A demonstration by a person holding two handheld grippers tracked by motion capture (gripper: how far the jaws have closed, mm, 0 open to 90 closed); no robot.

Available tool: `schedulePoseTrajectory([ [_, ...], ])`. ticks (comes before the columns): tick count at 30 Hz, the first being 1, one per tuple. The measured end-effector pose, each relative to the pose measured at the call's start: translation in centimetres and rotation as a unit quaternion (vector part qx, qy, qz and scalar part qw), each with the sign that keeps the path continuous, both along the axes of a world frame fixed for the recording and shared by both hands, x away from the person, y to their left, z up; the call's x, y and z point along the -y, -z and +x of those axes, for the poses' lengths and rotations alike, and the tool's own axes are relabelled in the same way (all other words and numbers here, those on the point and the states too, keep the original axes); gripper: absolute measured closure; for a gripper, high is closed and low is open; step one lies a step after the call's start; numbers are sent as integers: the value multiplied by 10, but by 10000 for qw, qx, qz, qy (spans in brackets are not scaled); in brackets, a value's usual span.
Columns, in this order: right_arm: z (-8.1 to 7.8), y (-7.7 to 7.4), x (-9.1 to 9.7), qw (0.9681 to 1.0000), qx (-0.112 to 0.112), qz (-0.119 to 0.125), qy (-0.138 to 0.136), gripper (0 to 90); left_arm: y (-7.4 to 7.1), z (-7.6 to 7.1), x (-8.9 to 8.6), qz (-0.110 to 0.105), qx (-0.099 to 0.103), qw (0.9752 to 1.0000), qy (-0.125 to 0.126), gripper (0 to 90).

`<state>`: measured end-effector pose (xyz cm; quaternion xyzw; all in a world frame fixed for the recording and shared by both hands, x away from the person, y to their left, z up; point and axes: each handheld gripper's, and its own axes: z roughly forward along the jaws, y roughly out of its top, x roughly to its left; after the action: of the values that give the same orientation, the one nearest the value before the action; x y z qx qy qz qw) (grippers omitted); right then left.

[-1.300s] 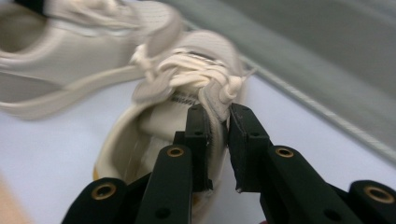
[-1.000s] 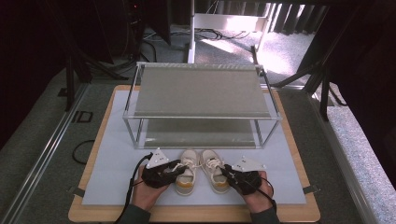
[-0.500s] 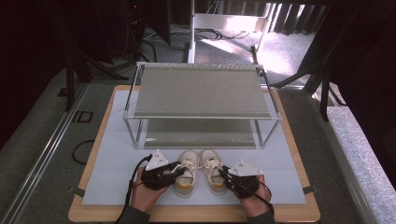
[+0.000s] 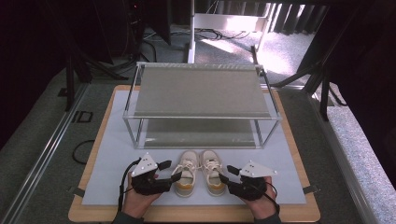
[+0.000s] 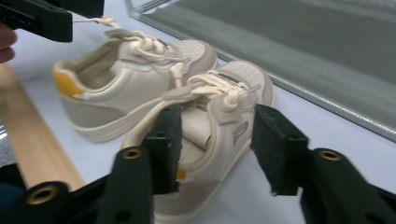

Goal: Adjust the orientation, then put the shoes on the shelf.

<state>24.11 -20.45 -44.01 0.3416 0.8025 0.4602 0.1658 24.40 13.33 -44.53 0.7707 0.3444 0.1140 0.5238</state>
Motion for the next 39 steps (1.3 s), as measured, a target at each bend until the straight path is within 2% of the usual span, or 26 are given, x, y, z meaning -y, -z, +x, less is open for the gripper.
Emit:
schedulePoseTrajectory([
  [2, -3, 0, 3, 10000, 26, 15, -84, 484, 0, -5, 1, 42, 21, 9999, 95, 317],
  [3, -6, -1, 5, 9998, 38, 84, -161, 418, 1, -6, 1, 81, 24, 9999, 102, 281],
  [4, -6, -1, 5, 9998, 38, 84, -161, 418, 1, -6, 1, 81, 24, 9999, 102, 260],
  [5, -6, -1, 6, 9997, 47, 114, -187, 374, 6, -9, 5, 178, 6, 9997, 137, 260],
  [6, -10, 1, 7, 9993, 57, 154, -350, 325, 7, -10, 6, 223, -24, 9996, 171, 171],
  [8, -13, 3, 6, 9987, 63, 170, -481, 295, 11, -11, 8, 239, -74, 9994, 258, 155],
  [11, -15, 5, 3, 9985, 79, 124, -521, 288, 14, -11, 11, 271, -113, 9990, 327, 142],
  [12, -15, 6, 2, 9983, 69, 115, -565, 279, 17, -11, 13, 339, -134, 9987, 367, 142],
  [13, -13, 10, 0, 9982, -41, 39, -593, 256, 20, -11, 15, 397, -185, 9984, 358, 140],
  [17, -8, 20, -2, 9978, -216, -61, -616, 240, 29, -8, 20, 536, -253, 9974, 408, 131],
  [21, -4, 26, -4, 9976, -273, -118, -629, 234, 35, -6, 24, 658, -349, 9963, 422, 130],
  [26, -1, 30, -7, 9969, -321, -120, -712, 239, 36, -3, 28, 656, -385, 9960, 475, 140],
  [34, -2, 29, -9, 9971, -305, -104, -693, 246, 35, -1, 28, 675, -420, 9955, 510, 142],
  [39, -3, 28, -11, 9965, -311, -89, -773, 246, 34, -1, 30, 579, -500, 9954, 573, 145],
])
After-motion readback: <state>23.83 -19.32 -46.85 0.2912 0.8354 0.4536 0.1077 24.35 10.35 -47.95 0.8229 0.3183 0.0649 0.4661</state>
